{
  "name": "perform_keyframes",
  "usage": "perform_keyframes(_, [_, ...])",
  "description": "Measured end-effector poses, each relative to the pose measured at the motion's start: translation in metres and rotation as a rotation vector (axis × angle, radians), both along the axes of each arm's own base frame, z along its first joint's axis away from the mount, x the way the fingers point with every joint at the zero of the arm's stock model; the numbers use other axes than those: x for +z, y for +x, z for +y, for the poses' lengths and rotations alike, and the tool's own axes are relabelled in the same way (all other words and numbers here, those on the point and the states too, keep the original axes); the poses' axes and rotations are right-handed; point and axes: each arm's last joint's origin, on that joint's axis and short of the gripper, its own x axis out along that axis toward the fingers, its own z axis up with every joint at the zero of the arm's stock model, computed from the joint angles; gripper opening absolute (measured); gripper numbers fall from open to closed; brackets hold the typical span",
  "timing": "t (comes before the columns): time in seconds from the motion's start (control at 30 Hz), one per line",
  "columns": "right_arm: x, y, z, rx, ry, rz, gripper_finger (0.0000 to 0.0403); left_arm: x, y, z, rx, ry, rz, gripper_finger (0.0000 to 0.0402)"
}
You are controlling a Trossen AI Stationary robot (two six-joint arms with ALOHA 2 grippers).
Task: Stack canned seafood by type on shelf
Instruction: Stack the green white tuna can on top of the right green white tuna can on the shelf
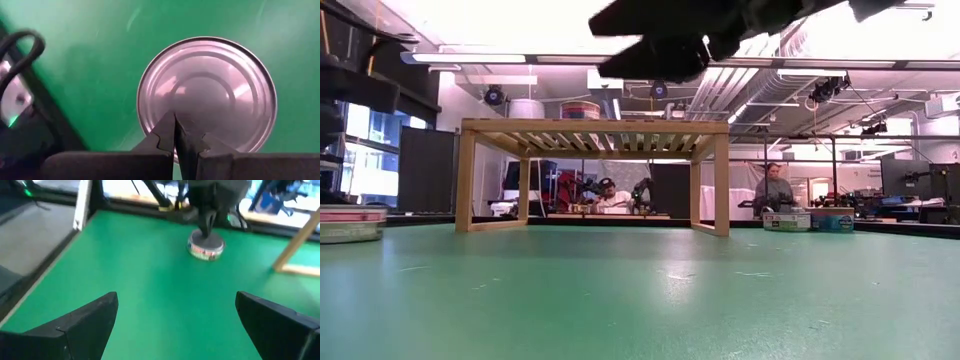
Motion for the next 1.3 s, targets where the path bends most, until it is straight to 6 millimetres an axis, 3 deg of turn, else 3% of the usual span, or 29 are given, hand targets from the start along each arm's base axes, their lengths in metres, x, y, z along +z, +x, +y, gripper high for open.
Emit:
perform_keyframes(0.23, [-0.005, -0.016, 0.002, -0.068, -0.009, 0.161, 0.0399, -0.006, 0.029, -0.009, -0.135, 0.024, -0.264, 0.0])
perform_keyframes(0.4, [-0.009, -0.028, 0.005, -0.08, -0.014, 0.256, 0.0399, -0.015, 0.061, -0.016, -0.222, 0.049, -0.462, 0.0])
perform_keyframes(0.53, [-0.025, -0.037, 0.0, -0.1, 0.003, 0.288, 0.0399, -0.018, 0.093, -0.02, -0.334, 0.073, -0.616, 0.0])
perform_keyframes(0.63, [-0.037, -0.041, -0.01, -0.125, 0.046, 0.251, 0.0399, -0.006, 0.109, -0.024, -0.398, 0.096, -0.689, 0.0])
perform_keyframes(0.83, [-0.06, -0.048, -0.028, -0.097, 0.136, 0.137, 0.0399, 0.009, 0.107, -0.033, -0.467, 0.117, -0.712, 0.0])
perform_keyframes(1.0, [-0.081, -0.053, -0.038, -0.095, 0.146, 0.072, 0.0399, -0.015, 0.095, -0.034, -0.455, 0.087, -0.704, 0.0011])
perform_keyframes(1.13, [-0.094, -0.047, -0.041, -0.091, 0.141, 0.057, 0.0399, -0.033, 0.09, -0.03, -0.48, 0.092, -0.743, 0.0066])
perform_keyframes(1.3, [-0.103, -0.039, -0.047, -0.079, 0.149, 0.086, 0.0398, -0.049, 0.089, -0.03, -0.581, 0.103, -0.743, 0.017])
